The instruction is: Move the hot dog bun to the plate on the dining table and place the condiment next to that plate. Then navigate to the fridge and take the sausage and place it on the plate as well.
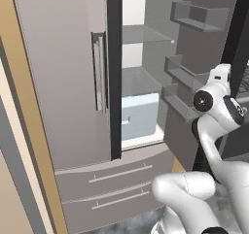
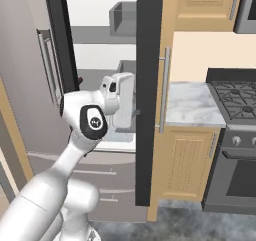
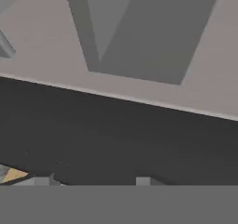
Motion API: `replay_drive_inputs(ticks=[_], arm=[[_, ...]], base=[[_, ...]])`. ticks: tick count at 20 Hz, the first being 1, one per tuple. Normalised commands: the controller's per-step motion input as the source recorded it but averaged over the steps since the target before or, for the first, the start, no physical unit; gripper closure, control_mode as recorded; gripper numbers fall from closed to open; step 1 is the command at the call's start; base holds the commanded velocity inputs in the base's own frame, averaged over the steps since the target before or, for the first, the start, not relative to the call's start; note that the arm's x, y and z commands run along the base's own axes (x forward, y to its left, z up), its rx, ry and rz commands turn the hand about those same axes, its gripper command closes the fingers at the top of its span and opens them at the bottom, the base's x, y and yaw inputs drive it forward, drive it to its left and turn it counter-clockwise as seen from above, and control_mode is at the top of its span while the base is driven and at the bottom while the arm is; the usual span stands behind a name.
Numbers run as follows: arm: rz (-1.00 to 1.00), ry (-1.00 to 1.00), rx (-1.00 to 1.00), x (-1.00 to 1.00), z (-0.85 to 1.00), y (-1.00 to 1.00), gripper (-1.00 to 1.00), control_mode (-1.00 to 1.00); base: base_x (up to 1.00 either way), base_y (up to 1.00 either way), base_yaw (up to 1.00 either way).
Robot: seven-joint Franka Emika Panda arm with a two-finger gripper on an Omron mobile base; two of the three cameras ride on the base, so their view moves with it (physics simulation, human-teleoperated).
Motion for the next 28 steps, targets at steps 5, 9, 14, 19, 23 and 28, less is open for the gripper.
replay_drive_inputs(ticks=[5,9,14,19,23,28], arm=[[0.07,-0.19,-0.01,-1.0,0.6,0.57,-1.0,-1.0],[0.2,-0.05,0.0,-0.96,0.55,1.0,-1.0,-1.0],[0.25,0.05,0.15,-0.36,0.63,1.0,-1.0,-1.0],[0.27,0.13,0.41,-0.1,0.7,0.94,-1.0,-1.0],[0.19,0.12,0.58,-0.2,0.21,0.7,-1.0,-1.0],[0.02,0.03,0.69,-0.34,-0.21,0.39,-1.0,-1.0]], base=[[0.0,0.0,0.0],[0.0,0.0,0.0],[0.0,0.0,0.0],[0.0,0.0,0.0],[0.0,0.0,0.0],[0.0,0.0,0.0]])
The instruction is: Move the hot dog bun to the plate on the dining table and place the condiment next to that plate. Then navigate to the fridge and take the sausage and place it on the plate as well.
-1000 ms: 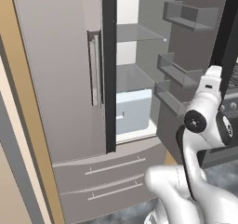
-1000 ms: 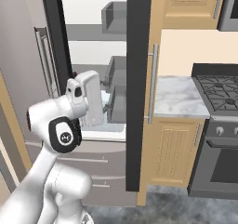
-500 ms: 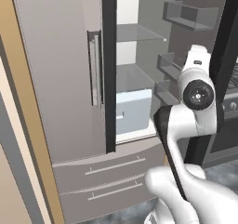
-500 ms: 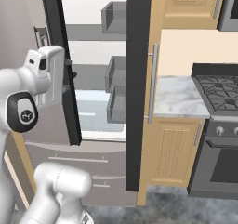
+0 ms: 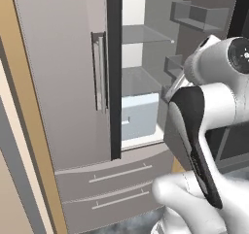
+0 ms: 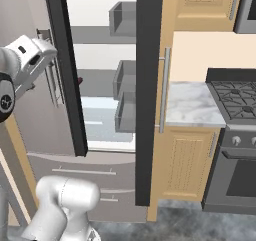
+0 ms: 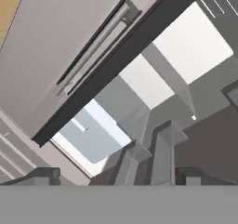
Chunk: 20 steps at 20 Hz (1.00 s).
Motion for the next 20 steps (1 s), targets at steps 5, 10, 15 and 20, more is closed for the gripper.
replay_drive_inputs(ticks=[5,10,15,20], arm=[[-0.06,-0.02,0.61,-0.18,-0.75,0.31,-1.0,-1.0],[-0.14,0.0,0.4,0.28,-0.3,0.59,-1.0,-1.0],[-0.15,0.14,0.18,0.79,0.1,0.57,-1.0,-1.0],[-0.08,0.27,0.1,0.86,0.27,0.32,-1.0,-1.0]], base=[[0.0,0.0,0.0],[0.0,0.0,0.0],[0.0,0.0,0.0],[0.0,0.0,0.0]])
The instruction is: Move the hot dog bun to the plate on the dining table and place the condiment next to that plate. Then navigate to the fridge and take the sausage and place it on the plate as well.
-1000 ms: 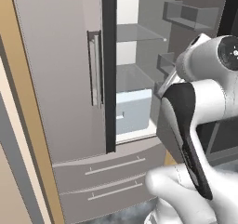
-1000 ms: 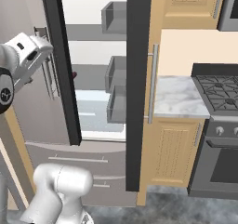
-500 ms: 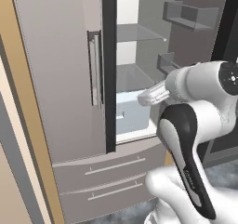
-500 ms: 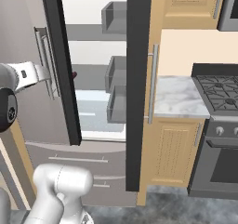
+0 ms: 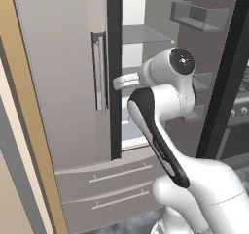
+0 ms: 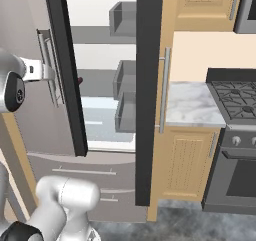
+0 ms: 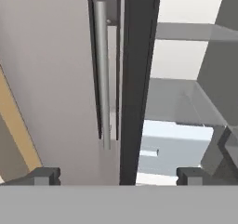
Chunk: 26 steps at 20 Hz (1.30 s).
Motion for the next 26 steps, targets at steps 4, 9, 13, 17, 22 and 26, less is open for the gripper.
replay_drive_inputs(ticks=[4,9,13,17,22,26], arm=[[0.0,0.25,0.04,0.6,0.13,0.24,-1.0,-1.0],[0.0,0.05,0.0,0.33,-0.02,0.3,-1.0,-1.0],[0.0,0.0,0.0,0.37,-0.11,0.3,-1.0,-1.0],[0.0,-0.02,0.0,0.36,-0.21,0.13,-1.0,-1.0],[-0.02,-0.04,0.0,0.43,-0.23,0.0,-1.0,-1.0],[-0.02,-0.08,0.0,0.35,-0.23,0.0,-1.0,-1.0]], base=[[0.0,0.0,0.0],[0.0,0.0,0.0],[0.0,0.0,0.0],[0.0,0.0,0.0],[0.0,0.0,0.0],[0.0,0.0,0.0]])
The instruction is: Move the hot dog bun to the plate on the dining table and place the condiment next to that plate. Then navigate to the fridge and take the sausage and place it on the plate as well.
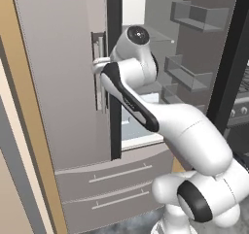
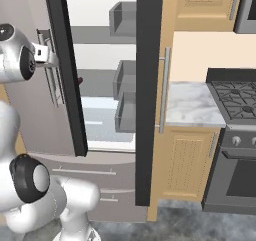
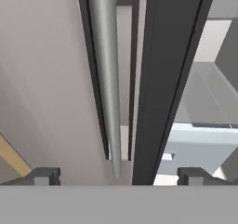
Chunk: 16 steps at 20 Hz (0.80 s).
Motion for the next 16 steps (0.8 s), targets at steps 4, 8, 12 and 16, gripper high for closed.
replay_drive_inputs(ticks=[4,8,12,16], arm=[[-0.01,-0.08,0.0,0.28,-0.24,0.08,-1.0,-1.0],[-0.01,-0.02,0.0,0.4,-0.27,0.15,-1.0,-1.0],[-0.01,0.0,0.0,0.55,-0.11,0.23,-1.0,-1.0],[-0.01,0.0,0.0,0.55,-0.08,0.31,-1.0,-1.0]], base=[[0.0,0.0,0.0],[0.0,0.0,0.0],[0.0,0.0,0.0],[0.0,0.0,0.0]])
